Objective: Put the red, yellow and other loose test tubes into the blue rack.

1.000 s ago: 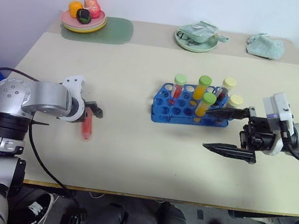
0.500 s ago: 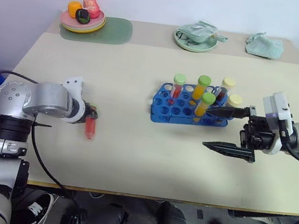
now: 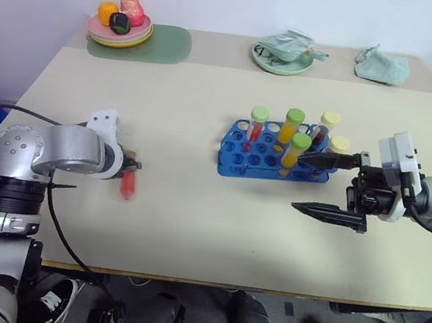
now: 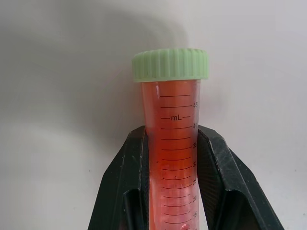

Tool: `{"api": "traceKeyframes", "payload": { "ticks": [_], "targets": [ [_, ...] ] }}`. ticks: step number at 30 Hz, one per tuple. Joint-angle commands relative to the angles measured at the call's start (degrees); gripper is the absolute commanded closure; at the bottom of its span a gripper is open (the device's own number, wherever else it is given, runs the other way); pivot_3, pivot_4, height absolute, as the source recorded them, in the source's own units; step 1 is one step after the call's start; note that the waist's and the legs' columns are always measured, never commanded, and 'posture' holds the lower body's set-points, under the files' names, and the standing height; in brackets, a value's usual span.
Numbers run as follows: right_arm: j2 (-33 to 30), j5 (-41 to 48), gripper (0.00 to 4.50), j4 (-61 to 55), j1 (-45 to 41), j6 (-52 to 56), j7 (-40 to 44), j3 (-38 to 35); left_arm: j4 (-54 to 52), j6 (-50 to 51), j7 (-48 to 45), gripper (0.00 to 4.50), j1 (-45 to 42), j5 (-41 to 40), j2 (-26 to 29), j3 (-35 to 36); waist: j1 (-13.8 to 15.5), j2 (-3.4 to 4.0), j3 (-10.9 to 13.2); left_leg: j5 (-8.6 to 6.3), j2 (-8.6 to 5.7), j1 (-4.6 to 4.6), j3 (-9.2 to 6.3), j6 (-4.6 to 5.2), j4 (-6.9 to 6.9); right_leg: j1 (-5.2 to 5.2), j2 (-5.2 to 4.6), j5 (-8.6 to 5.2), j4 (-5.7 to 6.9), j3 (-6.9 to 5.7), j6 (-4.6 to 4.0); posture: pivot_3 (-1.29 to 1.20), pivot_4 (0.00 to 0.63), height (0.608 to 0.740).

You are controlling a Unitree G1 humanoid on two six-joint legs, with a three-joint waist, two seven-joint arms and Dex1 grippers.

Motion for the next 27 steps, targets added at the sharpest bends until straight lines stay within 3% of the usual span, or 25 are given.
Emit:
{"api": "traceKeyframes", "payload": {
  "ticks": [1,3,6,8,10,14,20,25,27],
  "targets": [
    [0.9,-0.4,0.00,-0.9,0.1,-1.4,-1.9,-2.1,-10.1,-4.2,-11.3,3.76,-1.7,7.2,2.0,2.0,0.2,0.00,0.0,0.00,0.00,0.00,0.01,0.00,0.00,0.02,-0.01,0.00,-0.01,0.01,0.00,0.00,0.150,0.740],
    [1.2,-1.7,0.00,0.7,-0.2,-2.3,-3.2,-2.3,-15.2,-7.2,-21.1,3.76,-1.6,14.6,1.9,1.9,0.2,0.00,0.0,0.00,-0.02,0.00,0.02,0.00,0.01,0.06,-0.01,0.00,-0.02,0.00,0.00,0.00,0.150,0.740],
    [2.9,-3.2,0.00,3.0,-0.8,-3.4,-8.3,-4.1,-27.1,-19.8,-47.7,3.76,0.1,37.9,4.8,-4.5,0.0,0.00,0.0,0.00,0.00,0.01,0.10,0.00,-0.01,0.07,-0.01,0.00,-0.06,0.00,0.00,0.00,0.150,0.740],
    [3.8,-3.6,0.00,2.1,0.6,-3.9,-10.3,-5.1,-28.1,-30.7,-59.1,3.76,1.3,50.9,4.4,-8.1,0.0,0.06,0.0,0.00,0.03,0.03,0.32,0.00,-0.08,0.06,-0.01,0.00,-0.07,0.01,0.00,0.00,0.150,0.740],
    [4.4,-3.8,0.00,1.1,1.8,-4.0,-12.0,-6.0,-26.3,-39.5,-70.0,3.76,2.1,57.6,1.3,-9.6,0.1,0.06,0.0,0.00,0.07,0.06,0.36,0.00,-0.10,0.07,0.01,0.00,-0.10,0.02,0.00,0.00,0.150,0.740],
    [4.5,-4.1,0.00,1.0,2.2,-4.1,-13.9,-7.1,-18.8,-47.5,-82.3,3.76,1.1,64.9,-5.9,-12.0,0.1,0.05,0.0,-0.01,0.08,0.09,0.38,0.04,-0.04,0.20,0.01,0.01,-0.19,0.02,0.01,0.00,0.150,0.740],
    [4.4,-3.7,0.00,-0.7,3.0,-3.7,-16.5,-8.4,-8.7,-67.5,-103.7,3.76,0.0,79.7,-13.3,-17.9,0.1,0.04,0.0,-0.03,0.10,0.08,0.42,0.09,-0.04,0.21,0.02,0.01,-0.23,0.01,0.01,0.00,0.150,0.740],
    [5.0,-3.0,0.00,-3.1,4.6,-2.7,-19.2,-9.7,3.4,-86.3,-110.0,3.76,-0.2,92.4,-20.7,-21.5,0.1,0.03,0.0,-0.05,0.11,0.16,0.44,0.12,-0.04,0.33,0.01,0.02,-0.32,-0.01,0.01,0.00,0.150,0.740],
    [5.1,-2.7,0.00,-3.5,4.8,-2.3,-19.9,-10.1,8.3,-92.1,-107.9,3.76,-0.6,96.3,-24.3,-21.0,0.1,0.03,0.0,-0.05,0.11,0.15,0.44,0.13,-0.04,0.34,0.01,0.03,-0.35,-0.01,0.01,0.00,0.150,0.740]
  ]
}}
